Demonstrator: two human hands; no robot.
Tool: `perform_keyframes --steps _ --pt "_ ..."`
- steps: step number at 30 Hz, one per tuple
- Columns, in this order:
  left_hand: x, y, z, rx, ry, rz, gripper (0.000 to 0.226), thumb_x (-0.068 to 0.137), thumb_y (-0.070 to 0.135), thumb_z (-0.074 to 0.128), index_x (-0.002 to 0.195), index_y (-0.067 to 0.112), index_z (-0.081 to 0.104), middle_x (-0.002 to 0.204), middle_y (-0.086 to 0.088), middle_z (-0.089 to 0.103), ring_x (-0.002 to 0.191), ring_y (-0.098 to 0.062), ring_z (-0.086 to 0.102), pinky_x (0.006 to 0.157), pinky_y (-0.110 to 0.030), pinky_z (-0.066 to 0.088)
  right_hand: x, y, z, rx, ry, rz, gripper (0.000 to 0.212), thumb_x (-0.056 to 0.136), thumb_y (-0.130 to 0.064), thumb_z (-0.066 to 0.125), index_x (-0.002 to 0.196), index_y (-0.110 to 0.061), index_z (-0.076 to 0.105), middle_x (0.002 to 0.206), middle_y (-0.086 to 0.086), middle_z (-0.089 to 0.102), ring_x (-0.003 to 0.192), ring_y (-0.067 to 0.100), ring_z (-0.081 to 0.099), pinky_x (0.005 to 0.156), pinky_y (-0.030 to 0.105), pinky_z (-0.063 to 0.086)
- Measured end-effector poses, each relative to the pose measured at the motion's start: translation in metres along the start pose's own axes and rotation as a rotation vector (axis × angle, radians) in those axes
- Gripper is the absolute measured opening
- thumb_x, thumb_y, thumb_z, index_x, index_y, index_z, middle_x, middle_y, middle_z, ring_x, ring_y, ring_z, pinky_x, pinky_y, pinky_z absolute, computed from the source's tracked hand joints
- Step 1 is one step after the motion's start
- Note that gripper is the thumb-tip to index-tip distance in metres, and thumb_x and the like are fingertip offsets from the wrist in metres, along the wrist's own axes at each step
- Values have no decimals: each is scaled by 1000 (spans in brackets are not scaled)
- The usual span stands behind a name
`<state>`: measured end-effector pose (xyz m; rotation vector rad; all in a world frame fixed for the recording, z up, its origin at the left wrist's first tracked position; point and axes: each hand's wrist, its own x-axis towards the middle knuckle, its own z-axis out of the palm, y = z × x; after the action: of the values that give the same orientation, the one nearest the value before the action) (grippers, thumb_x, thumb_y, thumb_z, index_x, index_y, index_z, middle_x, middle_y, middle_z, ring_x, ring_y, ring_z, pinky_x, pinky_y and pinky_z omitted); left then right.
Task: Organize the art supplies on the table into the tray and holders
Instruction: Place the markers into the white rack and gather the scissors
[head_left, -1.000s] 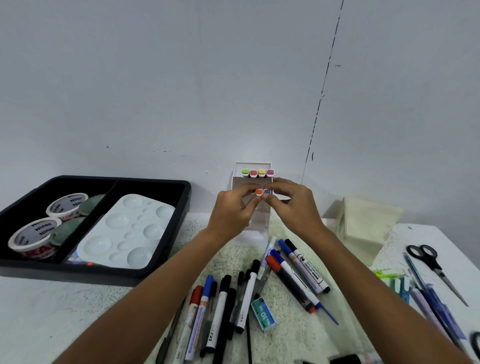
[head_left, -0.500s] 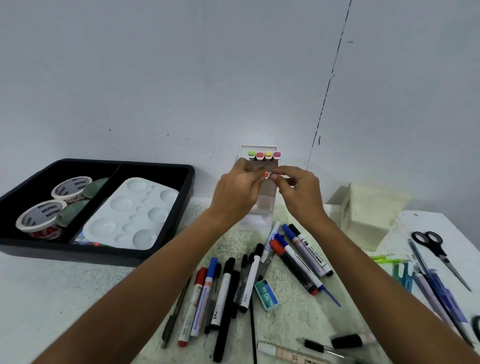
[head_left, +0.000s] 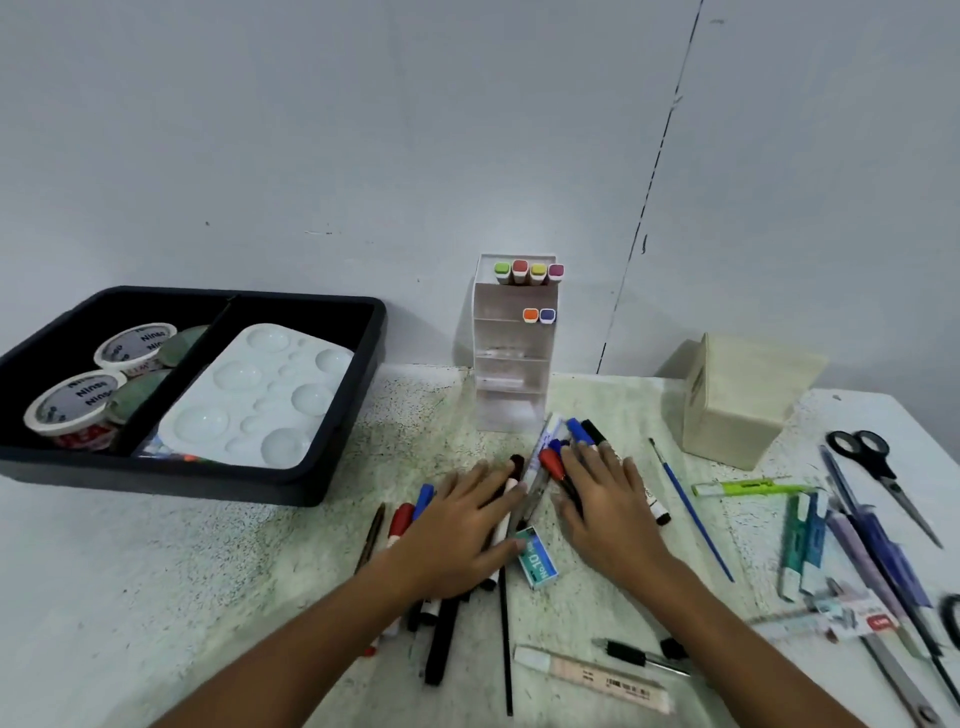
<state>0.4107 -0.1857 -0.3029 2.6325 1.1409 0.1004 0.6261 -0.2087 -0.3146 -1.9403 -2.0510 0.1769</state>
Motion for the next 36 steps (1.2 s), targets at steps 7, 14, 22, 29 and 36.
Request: perform_keyframes --steps 7,14,22,29,36 --pt "-7 -27 -11 -82 97 -53 76 82 67 25 148 30 33 158 5 23 147 -14 17 120 -43 5 -11 8 -18 332 139 -151 26 87 -25 60 107 -16 74 112 -2 68 108 18 62 94 39 49" --pt "5 -3 -9 -117 166 15 71 87 60 34 150 28 30 159 4 19 149 -16 3 121 -46 5 5 21 -28 310 174 25 33 91 -24 63 122 -13 65 122 5 62 116 24 53 96 35 42" --pt "15 13 2 44 -31 81 67 92 62 19 153 33 9 160 10 -5 146 -13 -18 117 -47 -12 1 38 -19 167 247 62 34 84 -8 68 118 -8 66 121 13 61 112 32 57 94 43 45" --pt "4 13 10 -54 137 42 67 95 64 20 152 29 19 161 4 11 149 -14 -7 120 -47 -2 20 17 -25 210 356 -40 27 81 -11 63 106 -5 71 109 11 64 103 29 58 90 39 47" --pt "-16 -6 4 69 9 -112 77 85 73 -1 152 36 4 162 6 -2 148 -17 -14 118 -53 -4 81 -2 -38 -90 -129 113 64 86 -55 56 141 -26 41 153 8 28 138 31 18 104 48 23"
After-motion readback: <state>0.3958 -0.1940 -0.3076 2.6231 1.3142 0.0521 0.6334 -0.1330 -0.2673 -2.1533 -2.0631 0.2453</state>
